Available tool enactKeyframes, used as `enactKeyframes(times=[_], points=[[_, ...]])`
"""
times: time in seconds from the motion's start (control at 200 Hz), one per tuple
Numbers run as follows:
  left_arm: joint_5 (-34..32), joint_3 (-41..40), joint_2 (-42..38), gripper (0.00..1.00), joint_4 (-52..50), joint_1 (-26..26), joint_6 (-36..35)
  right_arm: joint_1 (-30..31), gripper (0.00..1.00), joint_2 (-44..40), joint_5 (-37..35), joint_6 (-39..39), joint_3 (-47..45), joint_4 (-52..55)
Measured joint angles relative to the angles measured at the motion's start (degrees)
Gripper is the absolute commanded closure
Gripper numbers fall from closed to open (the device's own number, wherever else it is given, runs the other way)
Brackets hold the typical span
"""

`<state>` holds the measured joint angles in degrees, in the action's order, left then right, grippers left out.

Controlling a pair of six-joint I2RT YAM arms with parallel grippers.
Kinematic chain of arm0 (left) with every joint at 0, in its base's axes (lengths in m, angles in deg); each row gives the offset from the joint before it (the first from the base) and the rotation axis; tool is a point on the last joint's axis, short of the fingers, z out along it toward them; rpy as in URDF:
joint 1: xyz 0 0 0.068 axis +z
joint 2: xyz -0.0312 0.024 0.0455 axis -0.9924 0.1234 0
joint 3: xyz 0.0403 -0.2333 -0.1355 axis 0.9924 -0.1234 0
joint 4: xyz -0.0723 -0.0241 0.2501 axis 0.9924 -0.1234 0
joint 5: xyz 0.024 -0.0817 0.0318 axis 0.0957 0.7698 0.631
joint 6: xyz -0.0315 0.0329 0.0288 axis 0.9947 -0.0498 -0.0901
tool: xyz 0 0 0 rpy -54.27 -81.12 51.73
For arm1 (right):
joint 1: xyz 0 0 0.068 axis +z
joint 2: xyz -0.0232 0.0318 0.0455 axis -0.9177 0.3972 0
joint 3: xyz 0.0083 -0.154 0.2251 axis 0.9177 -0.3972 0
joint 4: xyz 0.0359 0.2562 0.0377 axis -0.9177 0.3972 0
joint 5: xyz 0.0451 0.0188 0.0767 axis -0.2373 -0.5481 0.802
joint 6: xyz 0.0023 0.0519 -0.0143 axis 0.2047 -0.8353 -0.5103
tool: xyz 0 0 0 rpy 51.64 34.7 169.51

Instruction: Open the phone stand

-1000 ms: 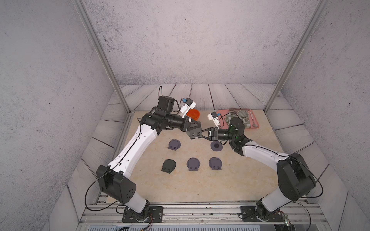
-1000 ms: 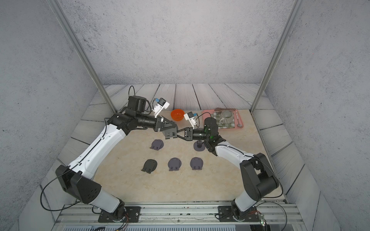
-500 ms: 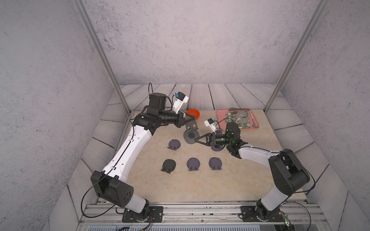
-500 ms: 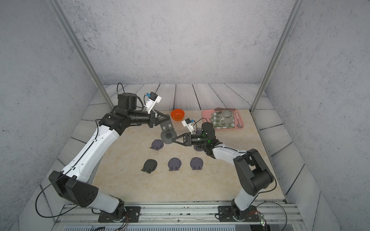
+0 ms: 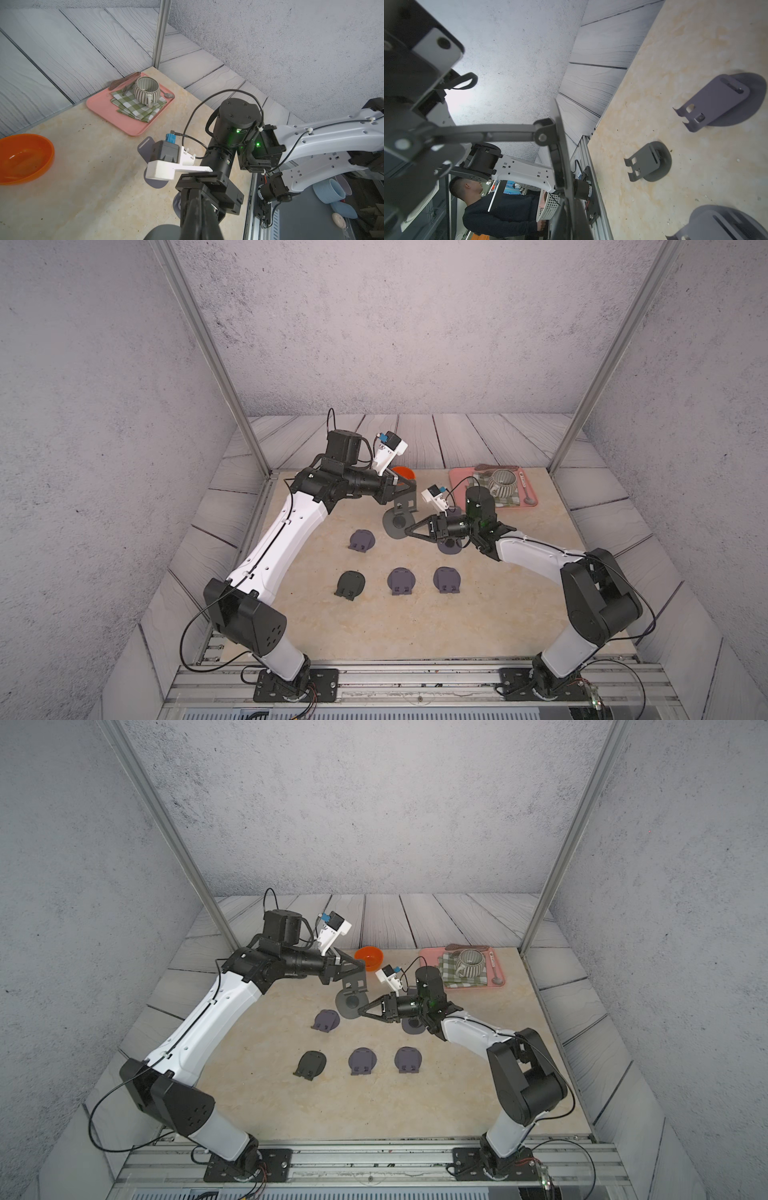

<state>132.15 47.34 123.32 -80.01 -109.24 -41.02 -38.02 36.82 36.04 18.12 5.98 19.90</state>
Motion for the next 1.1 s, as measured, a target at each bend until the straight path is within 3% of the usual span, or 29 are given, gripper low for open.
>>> enactKeyframes(times=[0.14, 0.45, 1.101], points=[[0.7, -2.8, -1.0, 1.00, 2.2, -0.1, 0.7, 0.0, 1.00, 0.0, -0.1, 4.3, 2.8, 8.4], [1.7, -20.0, -7.9, 1.00, 20.6, -0.1, 7.8, 0.1, 1.00, 0.6, -1.3, 7.4, 4.6, 17.1], [0.6, -35.5, -10.4, 1.00, 43.5, -0.5, 14.3, 0.1, 1.00, 0.9, -5.2, 3.8, 6.1, 22.9]])
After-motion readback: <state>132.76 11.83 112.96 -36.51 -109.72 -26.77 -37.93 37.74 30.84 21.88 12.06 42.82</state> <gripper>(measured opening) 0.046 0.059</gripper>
